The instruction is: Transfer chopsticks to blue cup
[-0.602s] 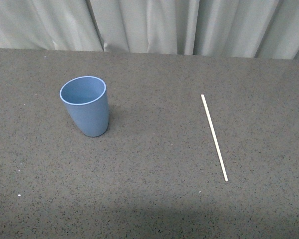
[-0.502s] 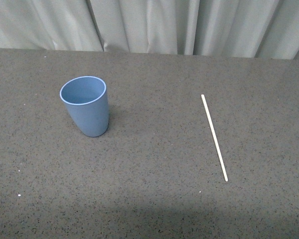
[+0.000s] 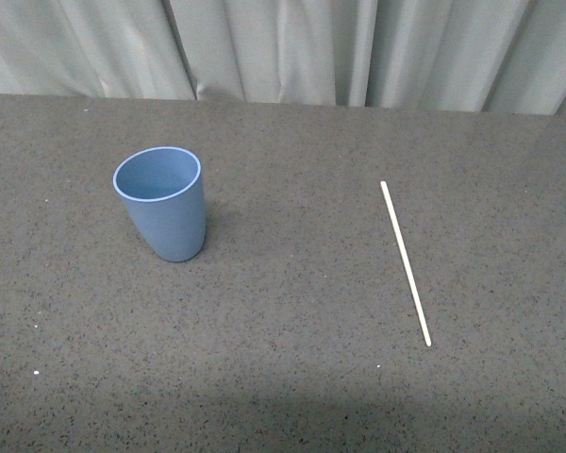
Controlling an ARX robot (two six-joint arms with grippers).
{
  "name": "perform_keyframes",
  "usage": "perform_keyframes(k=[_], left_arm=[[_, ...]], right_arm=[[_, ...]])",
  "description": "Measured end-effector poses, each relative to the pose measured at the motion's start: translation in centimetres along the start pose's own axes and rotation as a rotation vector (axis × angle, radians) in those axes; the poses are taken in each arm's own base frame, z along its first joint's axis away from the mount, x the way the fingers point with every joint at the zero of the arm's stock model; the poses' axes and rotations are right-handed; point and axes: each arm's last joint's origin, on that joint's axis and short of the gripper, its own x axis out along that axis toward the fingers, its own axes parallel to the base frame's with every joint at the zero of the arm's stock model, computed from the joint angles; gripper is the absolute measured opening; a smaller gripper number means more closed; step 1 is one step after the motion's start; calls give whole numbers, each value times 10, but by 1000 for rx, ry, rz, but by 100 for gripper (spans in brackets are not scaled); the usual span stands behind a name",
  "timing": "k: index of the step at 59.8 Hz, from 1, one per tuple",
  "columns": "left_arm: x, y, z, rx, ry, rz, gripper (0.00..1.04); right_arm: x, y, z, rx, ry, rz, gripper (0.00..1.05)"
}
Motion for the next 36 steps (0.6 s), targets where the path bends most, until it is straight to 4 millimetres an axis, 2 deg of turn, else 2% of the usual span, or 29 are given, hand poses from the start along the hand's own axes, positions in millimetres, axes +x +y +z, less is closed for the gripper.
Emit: perform_keyframes(k=[36], left_arm=[[0,0,0,0,0,0,98]], right_arm=[[0,0,0,0,0,0,95]])
